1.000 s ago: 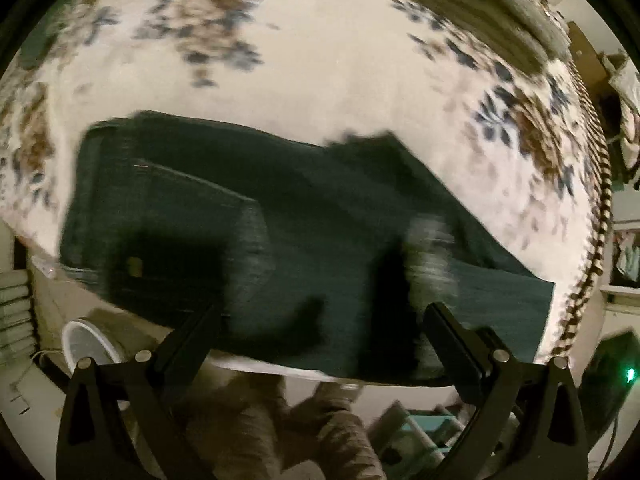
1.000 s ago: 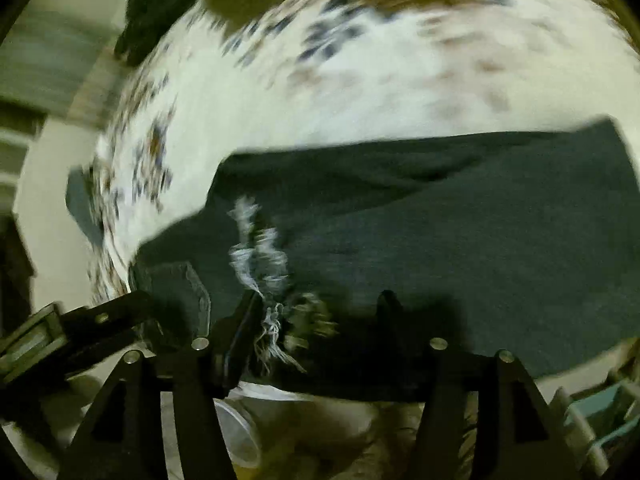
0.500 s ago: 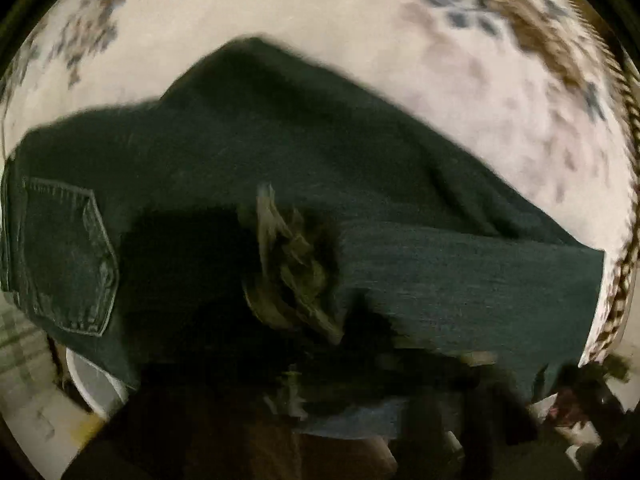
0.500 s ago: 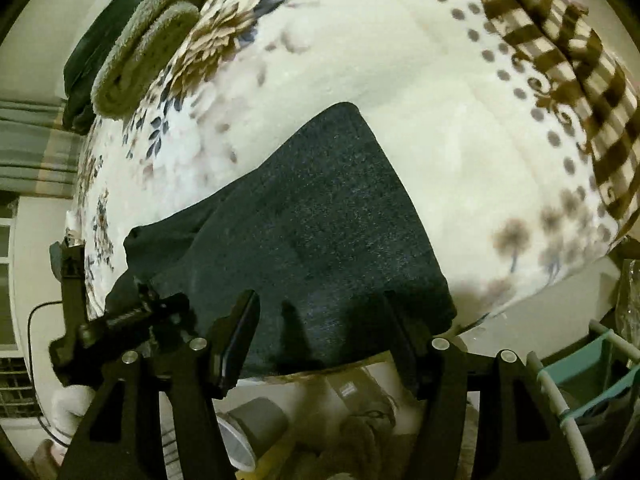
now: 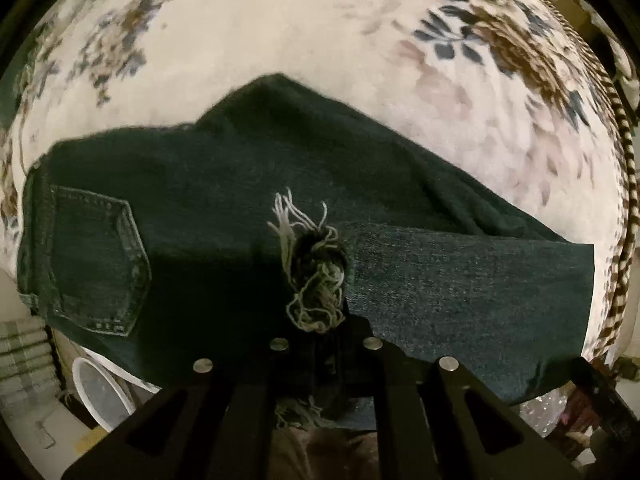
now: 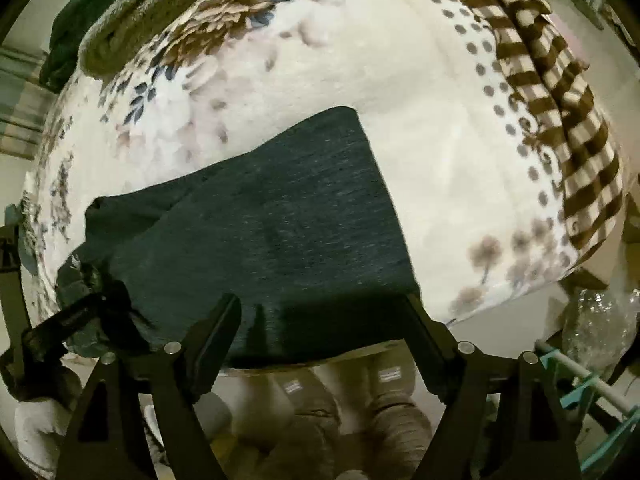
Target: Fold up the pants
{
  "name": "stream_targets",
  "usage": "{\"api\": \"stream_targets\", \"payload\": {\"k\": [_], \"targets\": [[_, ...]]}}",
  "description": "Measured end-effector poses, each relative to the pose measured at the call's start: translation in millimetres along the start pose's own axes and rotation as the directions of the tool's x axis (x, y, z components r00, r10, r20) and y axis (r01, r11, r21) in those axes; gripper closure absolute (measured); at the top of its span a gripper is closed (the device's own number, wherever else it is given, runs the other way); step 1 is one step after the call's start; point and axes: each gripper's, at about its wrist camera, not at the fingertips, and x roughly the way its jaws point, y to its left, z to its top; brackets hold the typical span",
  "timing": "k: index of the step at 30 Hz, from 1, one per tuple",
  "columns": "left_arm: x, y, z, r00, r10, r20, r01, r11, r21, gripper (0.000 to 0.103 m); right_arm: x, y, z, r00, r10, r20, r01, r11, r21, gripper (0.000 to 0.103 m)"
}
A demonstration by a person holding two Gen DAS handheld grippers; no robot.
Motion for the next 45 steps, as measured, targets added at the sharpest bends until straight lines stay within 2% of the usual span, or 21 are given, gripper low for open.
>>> {"api": "stream_targets", "payload": {"k": [4, 6, 8, 9, 10, 12, 14, 16, 17, 19, 22, 29, 31, 33, 35, 37, 38, 40, 41, 43, 45], "targets": [[6.9, 11.2, 4.0, 0.999, -0.024, -0.033, 0.023, 0.999, -0.033, 0.090, -0.1, 5.9, 1.8, 1.000, -0.021, 0.006, 0.021, 1.000, -0.014, 0.021], [3.2, 15.0, 4.5, 0.999, -0.004, -0.032, 0.003, 0.999, -0.036, 0.075, -0.7, 10.2, 3.3, 1.000, -0.026, 0.011, 0.026, 0.999, -0.022, 0.019], [-9.1, 24.2, 3.0, 0.999, -0.033, 0.010, 0.034, 0.998, -0.049, 0.048, -2.6, 14.4, 4.0, 0.999, -0.027, 0.022, 0.028, 0.999, -0.028, 0.012], [-13.8, 30.4, 1.7, 0.999, -0.047, 0.024, 0.048, 0.997, -0.063, 0.038, -3.7, 16.9, 4.3, 0.999, -0.021, 0.029, 0.022, 0.999, -0.027, 0.012], [-19.9, 38.4, 0.7, 0.997, -0.071, 0.039, 0.074, 0.994, -0.083, 0.020, -4.1, 19.7, 4.6, 0.999, -0.017, 0.030, 0.018, 0.999, -0.027, 0.011], [-31.6, 56.2, -2.5, 0.993, -0.102, 0.065, 0.109, 0.986, -0.128, 0.017, -4.8, 27.8, 4.6, 1.000, -0.010, 0.019, 0.010, 0.999, -0.034, 0.011], [-46.6, 86.0, -9.1, 0.985, -0.129, 0.116, 0.152, 0.965, -0.215, 0.017, -5.9, 38.0, 4.2, 1.000, -0.004, 0.008, 0.004, 0.999, -0.050, 0.011], [-58.7, 123.4, -19.4, 0.970, -0.166, 0.180, 0.219, 0.918, -0.331, 0.017, -8.0, 51.5, 3.7, 1.000, -0.002, 0.004, 0.002, 0.997, -0.079, 0.011], [-62.0, 142.4, -30.6, 0.962, -0.169, 0.216, 0.245, 0.886, -0.395, 0.017, -8.8, 59.9, 3.6, 1.000, -0.001, 0.002, 0.002, 0.995, -0.096, 0.011], [-68.2, 178.0, -45.7, 0.939, -0.173, 0.299, 0.312, 0.796, -0.518, 0.017, -8.3, 77.1, 4.3, 1.000, 0.006, -0.003, -0.006, 0.991, -0.132, 0.011], [-62.8, 231.3, -66.4, 0.908, -0.151, 0.390, 0.383, 0.673, -0.632, 0.017, -1.9, 104.8, 8.1, 1.000, 0.001, -0.017, -0.003, 0.985, -0.170, 0.011], [-27.6, 290.0, -86.8, 0.896, -0.113, 0.430, 0.427, 0.488, -0.761, 0.019, 23.2, 166.0, 14.7, 0.998, -0.011, -0.055, -0.003, 0.970, -0.242, 0.011], [-14.3, 308.3, -91.8, 0.884, -0.138, 0.446, 0.460, 0.421, -0.782, 0.019, 30.0, 181.8, 14.6, 0.998, -0.024, -0.063, 0.007, 0.963, -0.268, 0.011], [0.6, 323.4, -93.9, 0.867, -0.166, 0.469, 0.496, 0.357, -0.791, 0.025, 36.3, 195.1, 13.6, 0.997, -0.043, -0.067, 0.021, 0.956, -0.293, 0.011], [6.8, 330.5, -92.8, 0.857, -0.169, 0.486, 0.514, 0.324, -0.794, 0.049, 43.2, 205.1, 12.6, 0.995, -0.061, -0.074, 0.035, 0.948, -0.318, 0.011], [10.0, 335.1, -92.7, 0.853, -0.162, 0.496, 0.521, 0.314, -0.794, 0.068, 50.7, 214.9, 10.0, 0.993, -0.086, -0.077, 0.054, 0.938, -0.344, 0.011], [8.2, 333.4, -92.2, 0.850, -0.157, 0.502, 0.525, 0.328, -0.786, 0.075, 53.5, 217.1, 8.5, 0.993, -0.092, -0.078, 0.059, 0.935, -0.349, 0.011], [-7.9, 324.6, -93.8, 0.856, -0.120, 0.503, 0.504, 0.410, -0.760, 0.078, 59.3, 222.9, 5.4, 0.991, -0.105, -0.085, 0.067, 0.929, -0.363, 0.011], [-20.1, 318.6, -95.7, 0.851, -0.106, 0.514, 0.503, 0.441, -0.743, 0.078, 61.1, 224.5, 4.3, 0.990, -0.110, -0.086, 0.071, 0.928, -0.366, 0.011], [-41.1, 309.0, -100.6, 0.849, -0.085, 0.521, 0.489, 0.498, -0.716, 0.078, 65.6, 228.1, 0.9, 0.989, -0.116, -0.096, 0.072, 0.926, -0.371, 0.011], [-52.6, 299.4, -99.1, 0.845, -0.075, 0.530, 0.481, 0.538, -0.692, 0.079, 69.7, 230.4, -2.5, 0.987, -0.120, -0.104, 0.073, 0.925, -0.373, 0.011]]}}
